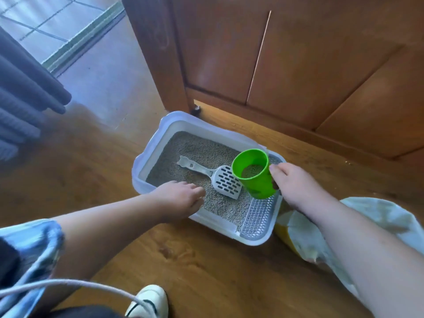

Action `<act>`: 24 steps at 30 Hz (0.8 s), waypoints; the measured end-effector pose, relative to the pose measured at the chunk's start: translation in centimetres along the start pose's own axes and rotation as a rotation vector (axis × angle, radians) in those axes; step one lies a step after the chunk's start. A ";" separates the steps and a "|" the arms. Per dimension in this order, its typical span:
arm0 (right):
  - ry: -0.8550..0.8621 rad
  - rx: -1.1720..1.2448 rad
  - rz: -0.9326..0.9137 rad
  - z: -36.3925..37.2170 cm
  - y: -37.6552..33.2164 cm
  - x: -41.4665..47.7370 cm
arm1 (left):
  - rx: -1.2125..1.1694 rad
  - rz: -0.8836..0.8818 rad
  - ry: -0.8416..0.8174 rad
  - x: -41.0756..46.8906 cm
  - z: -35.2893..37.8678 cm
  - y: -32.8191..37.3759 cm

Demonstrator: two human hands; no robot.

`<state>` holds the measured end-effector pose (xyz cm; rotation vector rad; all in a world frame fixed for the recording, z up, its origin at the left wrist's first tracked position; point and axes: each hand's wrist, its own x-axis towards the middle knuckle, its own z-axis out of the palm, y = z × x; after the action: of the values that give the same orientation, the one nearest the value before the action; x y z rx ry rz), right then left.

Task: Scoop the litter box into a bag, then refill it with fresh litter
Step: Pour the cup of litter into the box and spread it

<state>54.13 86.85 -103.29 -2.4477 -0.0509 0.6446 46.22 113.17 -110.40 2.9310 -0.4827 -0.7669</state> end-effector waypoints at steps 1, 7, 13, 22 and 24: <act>-0.008 -0.035 -0.006 0.4 -0.3 0.7 | -0.008 0.026 0.008 0.3 0.6 -0.2; 0.049 -0.353 -0.024 2.1 -2.9 4.0 | 0.002 0.165 0.112 0.1 3.0 -1.2; -0.028 -0.587 -0.069 2.9 -8.4 7.0 | -0.030 0.121 0.132 1.5 2.7 -1.3; -0.086 -0.864 -0.117 5.7 -13.0 10.8 | -0.105 0.082 0.266 0.9 3.7 -1.3; -0.091 -0.849 -0.129 6.4 -13.3 10.8 | -0.117 0.063 0.252 0.9 3.5 -1.3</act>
<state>62.22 103.20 -105.02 -3.1717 -0.6291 0.7829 45.63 114.10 -114.03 2.8335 -0.4861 -0.3960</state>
